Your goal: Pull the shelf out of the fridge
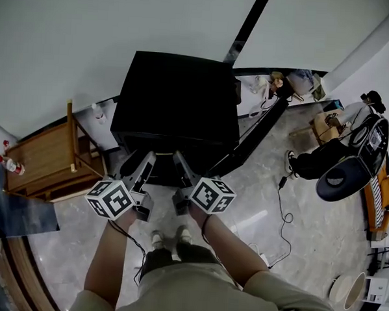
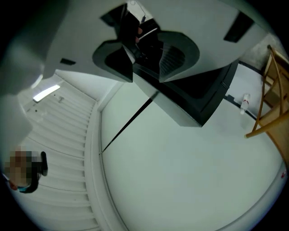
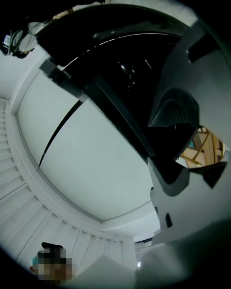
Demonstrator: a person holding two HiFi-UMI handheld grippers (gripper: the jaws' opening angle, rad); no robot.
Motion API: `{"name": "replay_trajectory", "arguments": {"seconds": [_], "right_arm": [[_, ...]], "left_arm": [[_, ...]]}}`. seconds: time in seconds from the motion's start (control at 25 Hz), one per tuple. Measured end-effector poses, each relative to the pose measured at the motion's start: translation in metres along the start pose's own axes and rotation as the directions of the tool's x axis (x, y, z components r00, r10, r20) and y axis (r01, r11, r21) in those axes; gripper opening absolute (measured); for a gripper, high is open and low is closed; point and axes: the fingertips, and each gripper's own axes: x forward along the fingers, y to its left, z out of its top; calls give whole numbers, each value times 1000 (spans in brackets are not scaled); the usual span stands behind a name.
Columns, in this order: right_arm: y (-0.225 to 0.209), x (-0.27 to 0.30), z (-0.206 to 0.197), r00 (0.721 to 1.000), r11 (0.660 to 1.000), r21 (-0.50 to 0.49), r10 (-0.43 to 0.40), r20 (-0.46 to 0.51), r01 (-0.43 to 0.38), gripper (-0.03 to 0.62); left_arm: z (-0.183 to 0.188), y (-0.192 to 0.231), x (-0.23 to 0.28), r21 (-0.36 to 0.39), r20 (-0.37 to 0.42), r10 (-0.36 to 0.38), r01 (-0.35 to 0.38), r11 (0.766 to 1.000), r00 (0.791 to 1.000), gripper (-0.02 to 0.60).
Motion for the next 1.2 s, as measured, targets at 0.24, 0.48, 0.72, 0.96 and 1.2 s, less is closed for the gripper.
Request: {"name": "replay_trajectory", "arguments": {"seconds": [0.24,0.48,0.72,0.96,1.2], "right_arm": [[-36,19,-16,998,997,47,-55,-6,55,167],[-74,31,-37,993,985,125,-114,-11,115,175],[-104,39,-45,986,965,205,-165,-2,162,175],[-131,51,-43,978,941,284,-205,42,185,175],[-146,48,-48,970,917,358,-225,95,177,151]], "left_arm": [[-17,42,21,-165,9,-4,5,986,1000,167],[-41,83,38,-328,37,-7,19,945,999,179],[-63,119,56,-472,39,10,9,881,999,215],[-72,154,76,-573,88,46,13,820,995,219],[-89,170,94,-600,76,62,-4,800,995,219]]}}
